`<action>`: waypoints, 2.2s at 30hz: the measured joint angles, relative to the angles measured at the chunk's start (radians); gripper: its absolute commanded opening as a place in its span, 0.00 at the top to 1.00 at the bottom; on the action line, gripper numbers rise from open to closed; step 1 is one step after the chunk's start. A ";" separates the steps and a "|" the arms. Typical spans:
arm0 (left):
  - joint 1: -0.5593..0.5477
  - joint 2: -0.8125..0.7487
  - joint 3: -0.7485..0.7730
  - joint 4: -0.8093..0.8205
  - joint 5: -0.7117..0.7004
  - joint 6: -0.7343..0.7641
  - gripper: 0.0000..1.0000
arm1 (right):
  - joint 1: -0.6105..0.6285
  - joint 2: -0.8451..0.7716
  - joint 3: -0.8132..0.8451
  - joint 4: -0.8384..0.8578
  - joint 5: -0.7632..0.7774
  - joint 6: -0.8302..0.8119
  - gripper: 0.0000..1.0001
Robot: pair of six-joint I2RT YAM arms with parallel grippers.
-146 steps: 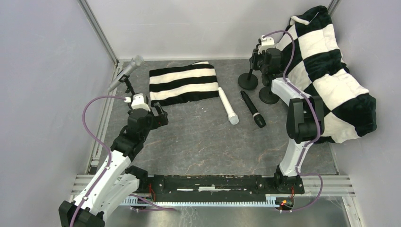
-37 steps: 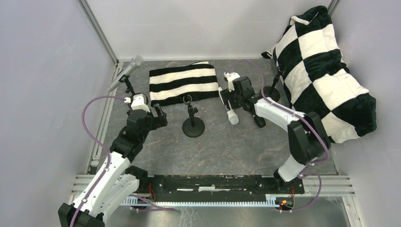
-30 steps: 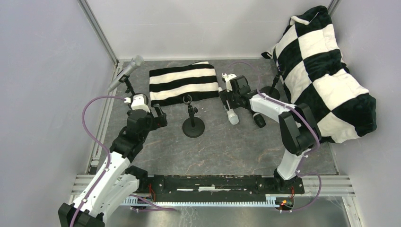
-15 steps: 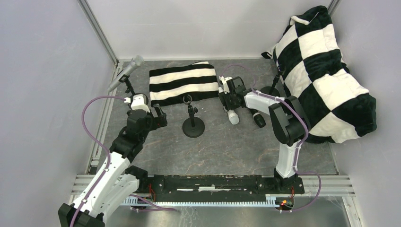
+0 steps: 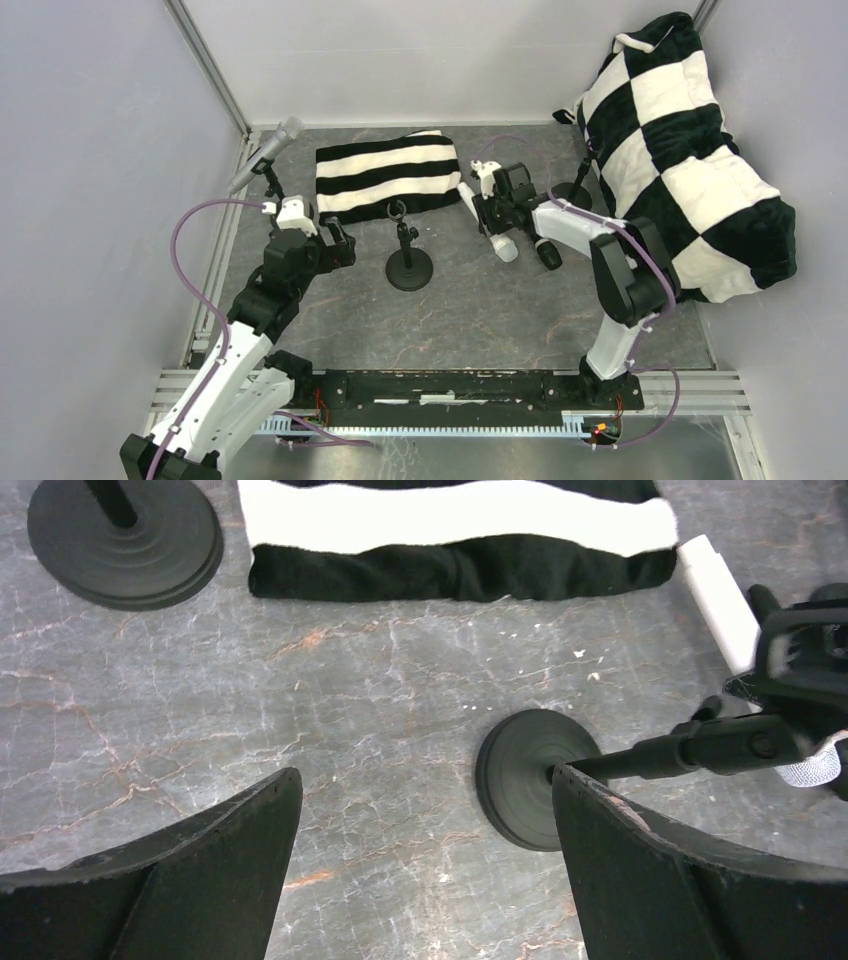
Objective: Attach the microphones to the stand
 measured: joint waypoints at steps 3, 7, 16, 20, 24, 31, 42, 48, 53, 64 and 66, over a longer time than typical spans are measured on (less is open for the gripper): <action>0.000 -0.005 0.042 -0.026 0.015 0.000 0.00 | -0.002 -0.112 -0.041 0.035 -0.030 -0.021 1.00; 0.000 -0.021 0.114 -0.057 0.049 0.015 0.00 | -0.002 -0.291 -0.111 0.130 -0.055 -0.036 1.00; 0.000 0.015 0.301 -0.071 0.166 0.086 0.00 | -0.001 -0.654 -0.371 0.455 -0.095 -0.153 1.00; 0.000 0.087 0.425 -0.112 0.249 0.144 0.00 | 0.058 -0.746 -0.406 0.510 -0.095 -0.306 1.00; 0.000 0.139 0.534 -0.142 0.327 0.187 0.00 | 0.204 -0.796 -0.406 0.532 -0.057 -0.475 1.00; 0.000 0.157 0.675 -0.171 0.465 0.262 0.00 | 0.371 -0.817 -0.406 0.494 0.006 -0.827 1.00; 0.000 0.250 0.801 -0.219 0.732 0.326 0.05 | 0.552 -0.831 -0.421 0.453 0.089 -1.334 1.00; -0.023 0.336 0.813 -0.250 0.818 0.325 0.05 | 0.594 -0.832 -0.421 0.479 0.125 -1.482 1.00; -0.108 0.365 0.813 -0.267 0.811 0.326 0.06 | 0.612 -0.849 -0.423 0.479 0.135 -1.534 1.00; -0.331 0.455 0.816 -0.293 0.729 0.404 0.17 | 0.623 -0.902 -0.435 0.473 0.144 -1.592 1.00; -0.369 0.479 0.816 -0.299 0.704 0.414 0.22 | 0.628 -0.906 -0.437 0.473 0.148 -1.597 1.00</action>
